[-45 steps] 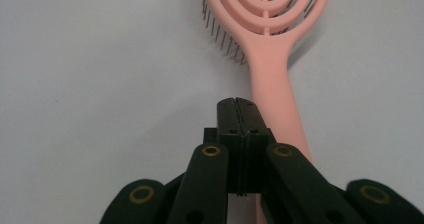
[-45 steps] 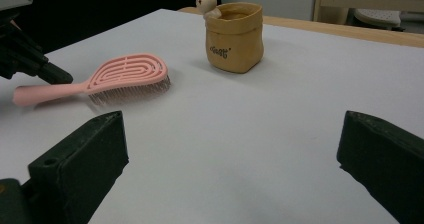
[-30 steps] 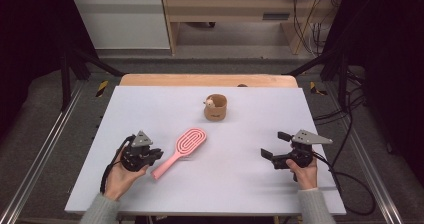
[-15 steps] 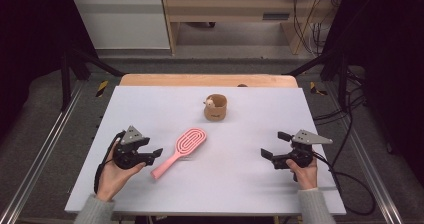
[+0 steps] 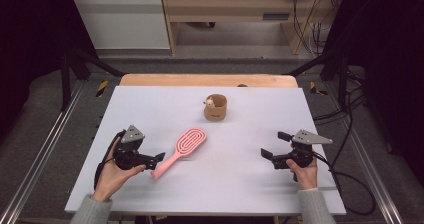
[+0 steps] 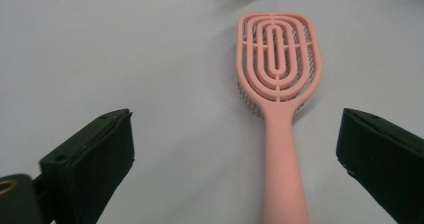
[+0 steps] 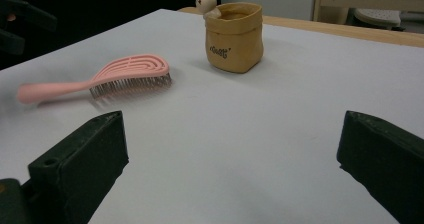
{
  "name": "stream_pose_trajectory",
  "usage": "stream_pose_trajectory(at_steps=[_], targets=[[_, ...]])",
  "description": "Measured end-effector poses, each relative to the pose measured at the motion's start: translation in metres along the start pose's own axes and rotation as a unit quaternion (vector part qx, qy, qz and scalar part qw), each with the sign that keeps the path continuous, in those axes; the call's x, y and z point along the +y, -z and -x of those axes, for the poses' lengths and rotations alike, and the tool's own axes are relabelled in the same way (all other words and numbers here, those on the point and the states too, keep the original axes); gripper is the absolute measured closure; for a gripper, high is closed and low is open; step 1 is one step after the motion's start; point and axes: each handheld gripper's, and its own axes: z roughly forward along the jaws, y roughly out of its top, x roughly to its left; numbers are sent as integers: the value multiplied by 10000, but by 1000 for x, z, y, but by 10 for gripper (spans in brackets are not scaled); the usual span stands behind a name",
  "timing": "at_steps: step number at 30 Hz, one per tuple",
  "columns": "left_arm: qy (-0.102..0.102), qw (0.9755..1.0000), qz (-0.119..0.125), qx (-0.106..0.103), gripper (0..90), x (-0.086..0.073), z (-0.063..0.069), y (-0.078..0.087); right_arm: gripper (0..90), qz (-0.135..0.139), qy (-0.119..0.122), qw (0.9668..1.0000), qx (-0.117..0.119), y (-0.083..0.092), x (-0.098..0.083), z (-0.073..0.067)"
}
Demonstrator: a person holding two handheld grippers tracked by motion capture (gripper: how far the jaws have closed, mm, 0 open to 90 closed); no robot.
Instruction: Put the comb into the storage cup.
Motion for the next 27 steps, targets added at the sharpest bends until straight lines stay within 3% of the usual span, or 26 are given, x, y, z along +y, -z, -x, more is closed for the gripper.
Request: stream_pose_trajectory(at_steps=[14,27], targets=[[-119,9992,-358,-114,0,10,8,-11,4,-4,5,10000,-3,0,0,0],[-166,9981,-534,-254,0,17,17,-35,4,7,-5,10000,6,0,0,0]])
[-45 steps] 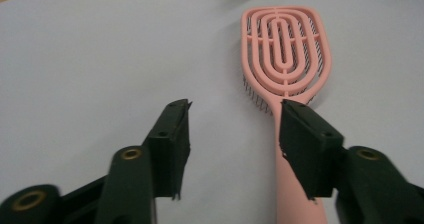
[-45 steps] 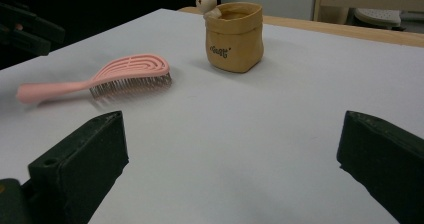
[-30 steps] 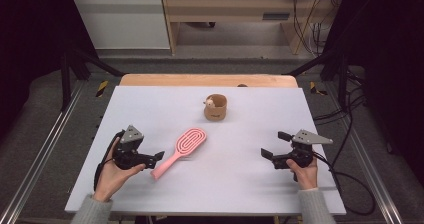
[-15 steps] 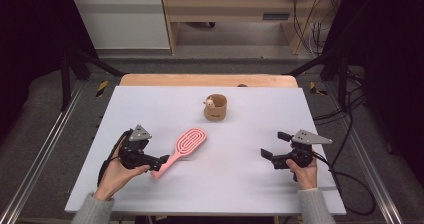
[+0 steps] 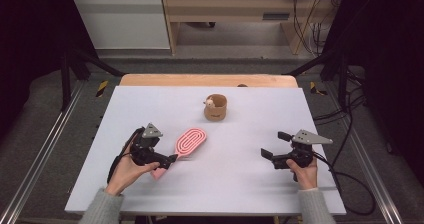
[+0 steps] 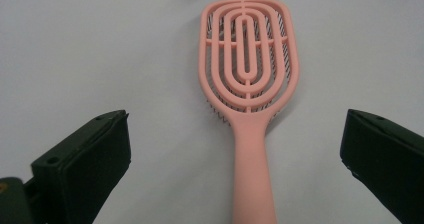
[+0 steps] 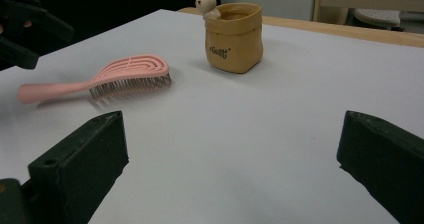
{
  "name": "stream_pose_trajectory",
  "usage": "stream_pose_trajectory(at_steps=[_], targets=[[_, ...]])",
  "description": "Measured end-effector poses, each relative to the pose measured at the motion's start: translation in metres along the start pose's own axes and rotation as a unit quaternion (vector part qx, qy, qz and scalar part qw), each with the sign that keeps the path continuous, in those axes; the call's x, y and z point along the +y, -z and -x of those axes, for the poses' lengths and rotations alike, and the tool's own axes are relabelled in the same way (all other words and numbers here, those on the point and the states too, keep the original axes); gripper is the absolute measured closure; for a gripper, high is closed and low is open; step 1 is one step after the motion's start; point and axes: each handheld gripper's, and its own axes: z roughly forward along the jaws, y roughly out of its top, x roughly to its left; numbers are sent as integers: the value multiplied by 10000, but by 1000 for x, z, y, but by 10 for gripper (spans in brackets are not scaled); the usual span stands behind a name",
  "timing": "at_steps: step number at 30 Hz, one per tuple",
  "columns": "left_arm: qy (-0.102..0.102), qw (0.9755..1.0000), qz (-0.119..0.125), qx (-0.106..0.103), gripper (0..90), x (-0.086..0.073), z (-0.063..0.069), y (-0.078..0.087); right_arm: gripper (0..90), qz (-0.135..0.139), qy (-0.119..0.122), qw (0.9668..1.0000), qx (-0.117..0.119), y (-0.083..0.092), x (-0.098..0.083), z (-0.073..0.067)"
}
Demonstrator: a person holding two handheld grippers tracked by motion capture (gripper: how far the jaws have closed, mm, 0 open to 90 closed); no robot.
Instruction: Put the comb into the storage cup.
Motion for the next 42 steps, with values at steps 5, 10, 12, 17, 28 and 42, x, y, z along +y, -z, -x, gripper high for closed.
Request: stream_pose_trajectory(at_steps=[5,10,12,17,28,42], targets=[[19,10000,-82,5,0,-2,3,-9,4,4,-5,10000,-1,0,0,0],[36,9998,-195,8,0,-5,4,-17,4,3,-2,10000,-1,0,0,0],[42,9998,-209,3,0,-6,4,-19,4,-4,10,10000,0,-1,0,0],[30,9996,-285,-23,6,-7,6,-25,4,-15,9,10000,5,-1,0,0],[57,9991,-421,-86,139,-9,9,-32,4,-23,8,10000,-1,-1,0,0],[27,9985,-538,-99,346,-10,11,-36,4,-18,0,10000,-7,-1,0,0]])
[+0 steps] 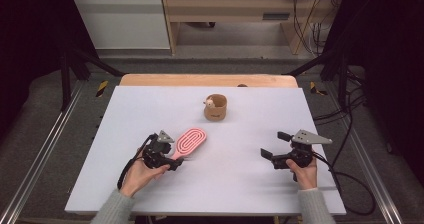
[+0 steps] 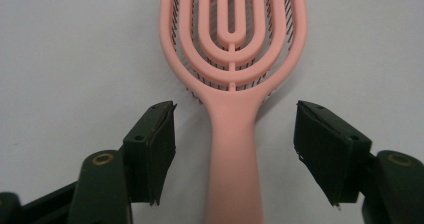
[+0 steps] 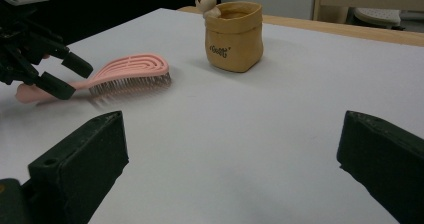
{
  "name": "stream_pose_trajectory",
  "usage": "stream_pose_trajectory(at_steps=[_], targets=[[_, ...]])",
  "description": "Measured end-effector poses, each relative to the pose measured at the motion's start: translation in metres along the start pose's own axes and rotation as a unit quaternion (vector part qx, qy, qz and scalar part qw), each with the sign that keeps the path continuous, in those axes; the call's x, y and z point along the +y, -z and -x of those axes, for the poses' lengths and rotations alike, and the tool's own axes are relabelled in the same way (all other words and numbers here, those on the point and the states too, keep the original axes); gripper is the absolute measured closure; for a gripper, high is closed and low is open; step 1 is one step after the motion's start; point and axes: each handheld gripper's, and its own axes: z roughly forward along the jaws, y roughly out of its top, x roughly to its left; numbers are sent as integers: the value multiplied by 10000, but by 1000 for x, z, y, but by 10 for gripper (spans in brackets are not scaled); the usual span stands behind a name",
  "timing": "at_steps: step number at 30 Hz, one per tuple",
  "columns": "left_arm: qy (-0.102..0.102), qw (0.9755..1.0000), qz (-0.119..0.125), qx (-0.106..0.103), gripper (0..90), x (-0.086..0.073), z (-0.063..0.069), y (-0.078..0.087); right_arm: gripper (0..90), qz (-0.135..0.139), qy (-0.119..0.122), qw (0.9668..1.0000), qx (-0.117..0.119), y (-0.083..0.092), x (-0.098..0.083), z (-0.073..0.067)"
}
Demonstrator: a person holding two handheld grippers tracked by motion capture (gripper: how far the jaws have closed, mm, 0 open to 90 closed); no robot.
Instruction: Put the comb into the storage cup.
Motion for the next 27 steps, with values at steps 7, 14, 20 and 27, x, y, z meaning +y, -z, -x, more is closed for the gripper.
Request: stream_pose_trajectory(at_steps=[7,14,20,27], targets=[[-60,10000,-45,12,430,0,1,-2,4,6,3,10000,-11,0,0,0],[-99,9999,-110,50,490,-1,2,-6,4,3,-4,10000,-11,0,0,0],[-100,9997,-168,119,562,-1,3,-9,4,7,-1,10000,-11,0,0,0],[-43,9997,-189,156,630,0,2,-10,4,4,-2,10000,-11,0,0,0]])
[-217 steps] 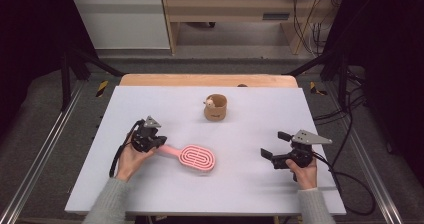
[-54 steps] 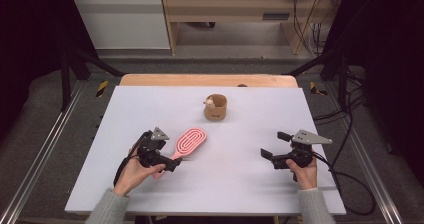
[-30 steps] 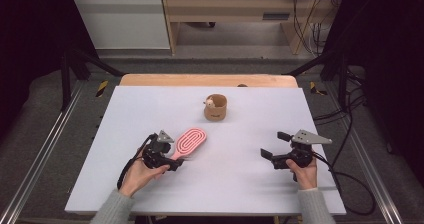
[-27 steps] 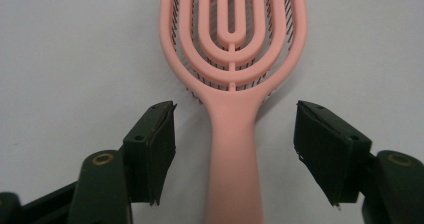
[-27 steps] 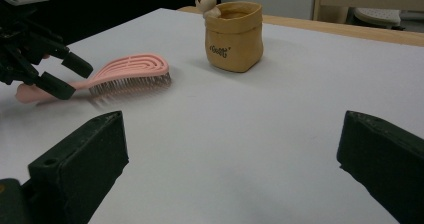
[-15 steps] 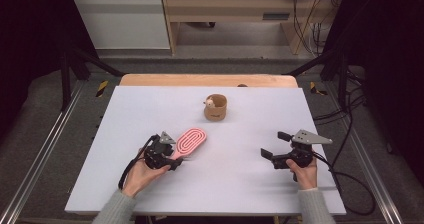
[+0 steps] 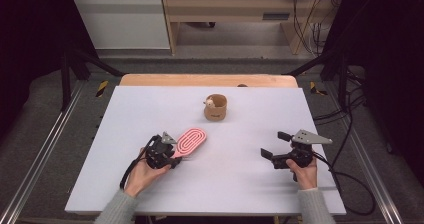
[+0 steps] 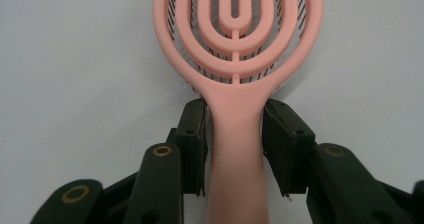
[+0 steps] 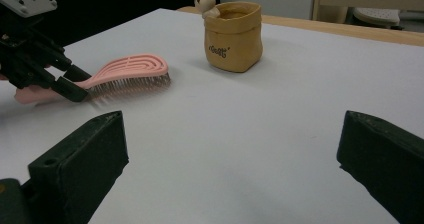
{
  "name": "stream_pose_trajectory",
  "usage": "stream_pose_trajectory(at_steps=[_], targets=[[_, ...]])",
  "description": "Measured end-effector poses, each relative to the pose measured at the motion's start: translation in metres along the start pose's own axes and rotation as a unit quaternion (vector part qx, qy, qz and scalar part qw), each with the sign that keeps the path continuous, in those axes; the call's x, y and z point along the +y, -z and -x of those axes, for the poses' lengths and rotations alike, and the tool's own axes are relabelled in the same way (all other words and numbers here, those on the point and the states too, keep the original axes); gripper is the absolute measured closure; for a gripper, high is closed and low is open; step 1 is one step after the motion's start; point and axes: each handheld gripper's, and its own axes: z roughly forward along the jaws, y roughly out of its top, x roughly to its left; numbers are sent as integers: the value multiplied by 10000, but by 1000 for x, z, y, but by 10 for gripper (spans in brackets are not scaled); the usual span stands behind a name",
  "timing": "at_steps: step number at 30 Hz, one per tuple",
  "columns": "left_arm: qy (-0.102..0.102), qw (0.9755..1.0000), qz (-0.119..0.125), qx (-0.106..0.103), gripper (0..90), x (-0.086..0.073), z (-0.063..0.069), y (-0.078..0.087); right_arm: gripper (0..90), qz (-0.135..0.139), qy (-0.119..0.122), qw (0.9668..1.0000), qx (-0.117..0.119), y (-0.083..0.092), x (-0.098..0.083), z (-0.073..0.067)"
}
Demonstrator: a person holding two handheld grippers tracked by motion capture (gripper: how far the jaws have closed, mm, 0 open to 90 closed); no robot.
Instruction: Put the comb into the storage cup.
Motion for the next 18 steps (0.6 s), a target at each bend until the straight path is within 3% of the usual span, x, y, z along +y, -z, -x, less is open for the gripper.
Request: stream_pose_trajectory(at_steps=[18], targets=[[-56,9999,-68,83,668,2,2,-2,4,2,-1,10000,0,0,0,0]])
